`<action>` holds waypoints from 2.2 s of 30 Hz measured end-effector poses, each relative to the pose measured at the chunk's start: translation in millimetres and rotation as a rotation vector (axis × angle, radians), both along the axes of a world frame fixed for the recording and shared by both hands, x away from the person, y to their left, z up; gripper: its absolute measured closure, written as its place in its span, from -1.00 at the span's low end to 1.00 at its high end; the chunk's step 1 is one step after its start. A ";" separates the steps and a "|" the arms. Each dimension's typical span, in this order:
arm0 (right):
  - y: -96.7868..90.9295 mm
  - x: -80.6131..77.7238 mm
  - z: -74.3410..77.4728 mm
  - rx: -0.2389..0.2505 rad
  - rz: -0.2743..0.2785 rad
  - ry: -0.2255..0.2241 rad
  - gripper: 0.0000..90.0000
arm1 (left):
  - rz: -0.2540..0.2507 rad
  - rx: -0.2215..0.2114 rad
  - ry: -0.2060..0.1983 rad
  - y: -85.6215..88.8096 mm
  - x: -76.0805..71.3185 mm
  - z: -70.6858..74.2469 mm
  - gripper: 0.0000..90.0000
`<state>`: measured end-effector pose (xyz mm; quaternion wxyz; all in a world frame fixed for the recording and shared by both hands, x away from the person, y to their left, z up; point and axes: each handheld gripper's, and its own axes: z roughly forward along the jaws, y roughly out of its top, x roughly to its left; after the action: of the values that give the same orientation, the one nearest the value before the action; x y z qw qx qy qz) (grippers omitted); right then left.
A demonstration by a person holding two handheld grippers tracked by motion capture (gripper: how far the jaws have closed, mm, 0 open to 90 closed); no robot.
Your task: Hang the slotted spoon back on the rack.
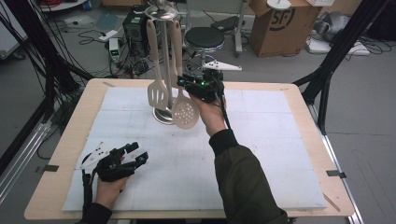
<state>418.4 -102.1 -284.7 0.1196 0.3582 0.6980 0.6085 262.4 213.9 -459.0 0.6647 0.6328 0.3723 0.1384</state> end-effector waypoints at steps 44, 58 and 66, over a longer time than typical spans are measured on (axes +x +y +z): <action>-59.9 -38.1 -47.7 -0.009 -0.002 0.047 -0.30 | -0.005 0.014 0.004 -1.8 0.3 0.1 -0.29; -83.7 -52.2 -69.9 -0.019 0.007 0.062 -0.42 | -0.004 0.019 0.008 -2.4 -0.1 0.2 -0.30; -89.6 -55.0 -75.4 -0.034 0.002 0.080 -0.41 | -0.002 0.015 0.008 -2.4 0.2 0.1 -0.29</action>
<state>363.4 -191.8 -360.1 0.0972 0.3794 0.7127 0.5819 262.6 211.4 -458.8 0.6585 0.6388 0.3731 0.1380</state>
